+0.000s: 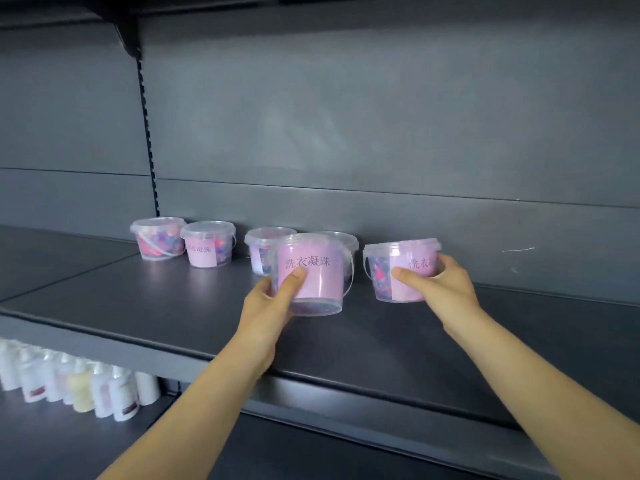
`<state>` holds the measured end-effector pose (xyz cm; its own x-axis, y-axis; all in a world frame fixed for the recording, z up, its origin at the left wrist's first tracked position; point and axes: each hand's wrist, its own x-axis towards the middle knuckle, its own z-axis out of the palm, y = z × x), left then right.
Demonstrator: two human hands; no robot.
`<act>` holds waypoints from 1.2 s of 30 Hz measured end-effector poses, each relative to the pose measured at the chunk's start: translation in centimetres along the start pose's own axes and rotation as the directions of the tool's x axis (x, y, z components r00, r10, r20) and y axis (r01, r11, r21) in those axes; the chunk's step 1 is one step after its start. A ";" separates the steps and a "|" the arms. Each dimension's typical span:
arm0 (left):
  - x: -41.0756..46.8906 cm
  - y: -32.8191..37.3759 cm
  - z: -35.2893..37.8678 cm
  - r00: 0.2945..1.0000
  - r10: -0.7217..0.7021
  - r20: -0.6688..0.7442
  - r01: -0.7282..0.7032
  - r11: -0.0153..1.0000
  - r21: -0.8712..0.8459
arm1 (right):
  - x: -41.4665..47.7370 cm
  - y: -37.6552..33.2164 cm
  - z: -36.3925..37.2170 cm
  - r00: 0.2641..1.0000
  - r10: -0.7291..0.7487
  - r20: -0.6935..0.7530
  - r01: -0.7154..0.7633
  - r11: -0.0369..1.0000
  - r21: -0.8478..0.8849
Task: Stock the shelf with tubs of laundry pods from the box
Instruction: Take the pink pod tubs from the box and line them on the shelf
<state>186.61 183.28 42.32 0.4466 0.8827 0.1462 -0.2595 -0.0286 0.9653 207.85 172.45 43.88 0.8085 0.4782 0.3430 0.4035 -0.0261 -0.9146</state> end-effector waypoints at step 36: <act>2.0 -3.3 19.8 0.840 0.194 0.508 -0.364 0.894 0.261 | 0.2 0.6 -12.2 1.000 -0.023 -0.001 0.023 0.993 0.119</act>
<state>205.33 175.81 43.73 0.7594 0.4974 0.4194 -0.1708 -0.4696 0.8662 213.51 161.80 45.99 0.7994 0.4779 0.3641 0.3680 0.0896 -0.9255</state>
